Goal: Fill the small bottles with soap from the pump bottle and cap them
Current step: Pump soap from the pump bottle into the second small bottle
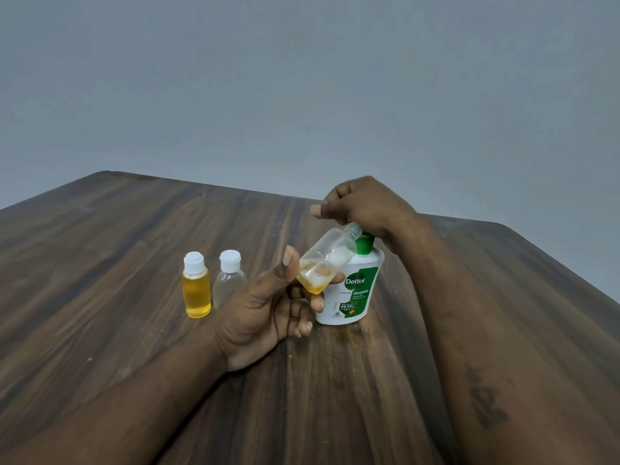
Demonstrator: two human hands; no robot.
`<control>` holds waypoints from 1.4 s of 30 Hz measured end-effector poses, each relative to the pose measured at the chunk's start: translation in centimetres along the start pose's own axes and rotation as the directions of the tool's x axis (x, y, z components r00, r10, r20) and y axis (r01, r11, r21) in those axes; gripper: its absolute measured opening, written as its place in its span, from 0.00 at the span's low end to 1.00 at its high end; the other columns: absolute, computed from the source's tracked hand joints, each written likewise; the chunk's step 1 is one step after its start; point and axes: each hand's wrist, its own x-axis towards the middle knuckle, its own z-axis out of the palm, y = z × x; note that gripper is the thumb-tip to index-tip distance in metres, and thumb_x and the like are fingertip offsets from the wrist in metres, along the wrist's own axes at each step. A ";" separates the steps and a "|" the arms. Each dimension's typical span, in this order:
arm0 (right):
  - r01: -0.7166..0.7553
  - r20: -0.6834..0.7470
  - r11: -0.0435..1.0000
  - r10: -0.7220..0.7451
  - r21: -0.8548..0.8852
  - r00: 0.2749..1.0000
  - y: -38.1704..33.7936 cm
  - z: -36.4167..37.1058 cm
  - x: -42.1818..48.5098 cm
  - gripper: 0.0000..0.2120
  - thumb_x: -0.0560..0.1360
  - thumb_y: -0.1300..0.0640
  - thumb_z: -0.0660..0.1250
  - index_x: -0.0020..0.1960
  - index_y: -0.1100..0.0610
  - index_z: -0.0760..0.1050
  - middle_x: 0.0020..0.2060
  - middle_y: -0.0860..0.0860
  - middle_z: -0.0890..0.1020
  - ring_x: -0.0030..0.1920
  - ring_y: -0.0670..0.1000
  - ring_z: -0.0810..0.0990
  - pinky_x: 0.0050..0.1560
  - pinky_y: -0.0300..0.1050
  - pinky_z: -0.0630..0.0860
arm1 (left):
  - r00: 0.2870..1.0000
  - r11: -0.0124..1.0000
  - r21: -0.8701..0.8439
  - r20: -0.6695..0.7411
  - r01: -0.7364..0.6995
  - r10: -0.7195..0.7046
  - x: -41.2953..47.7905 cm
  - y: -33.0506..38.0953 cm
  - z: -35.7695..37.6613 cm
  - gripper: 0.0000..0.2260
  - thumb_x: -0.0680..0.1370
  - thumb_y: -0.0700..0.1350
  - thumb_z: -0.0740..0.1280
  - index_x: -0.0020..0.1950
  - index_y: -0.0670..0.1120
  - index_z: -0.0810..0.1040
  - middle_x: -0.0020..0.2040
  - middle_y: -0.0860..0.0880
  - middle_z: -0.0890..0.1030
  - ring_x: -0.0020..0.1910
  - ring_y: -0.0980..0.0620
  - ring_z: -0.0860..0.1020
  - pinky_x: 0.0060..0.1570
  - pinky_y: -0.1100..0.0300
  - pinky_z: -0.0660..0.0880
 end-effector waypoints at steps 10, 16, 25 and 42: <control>0.096 -0.149 0.995 -0.099 -0.026 0.984 -0.6 -0.6 -0.4 0.15 0.72 0.45 0.79 0.42 0.57 0.82 0.33 0.43 0.81 0.35 0.42 0.77 0.37 0.39 0.72 | 0.998 0.997 -0.073 -0.067 0.012 -0.017 0.2 -0.1 0.0 0.37 0.80 0.59 0.61 0.74 0.28 0.60 0.45 0.43 0.76 0.37 0.51 0.80 0.35 0.57 0.78; -0.002 0.008 0.997 0.003 -0.079 1.000 -0.7 -0.3 -0.5 0.16 0.73 0.44 0.78 0.37 0.54 0.79 0.33 0.47 0.79 0.35 0.46 0.75 0.40 0.43 0.71 | 0.998 0.999 -0.053 -0.069 0.004 -0.007 0.1 -0.2 0.0 0.40 0.79 0.60 0.64 0.76 0.30 0.58 0.46 0.45 0.76 0.38 0.53 0.80 0.37 0.58 0.79; 0.045 -0.102 0.998 -0.049 -0.040 0.994 -0.7 -0.6 -0.5 0.23 0.72 0.41 0.79 0.46 0.62 0.82 0.34 0.46 0.79 0.36 0.47 0.76 0.40 0.44 0.73 | 0.997 0.999 -0.043 -0.074 0.008 -0.011 0.1 0.0 0.0 0.37 0.81 0.59 0.60 0.71 0.26 0.61 0.44 0.41 0.76 0.37 0.50 0.79 0.36 0.57 0.78; 0.034 -0.078 0.998 -0.038 -0.047 0.996 -0.9 -0.6 -0.8 0.26 0.72 0.40 0.77 0.48 0.65 0.82 0.34 0.49 0.80 0.37 0.48 0.76 0.39 0.44 0.72 | 0.999 0.999 0.032 -0.046 -0.024 0.026 -0.1 0.2 0.3 0.41 0.78 0.62 0.65 0.70 0.25 0.61 0.43 0.41 0.75 0.36 0.51 0.78 0.35 0.58 0.77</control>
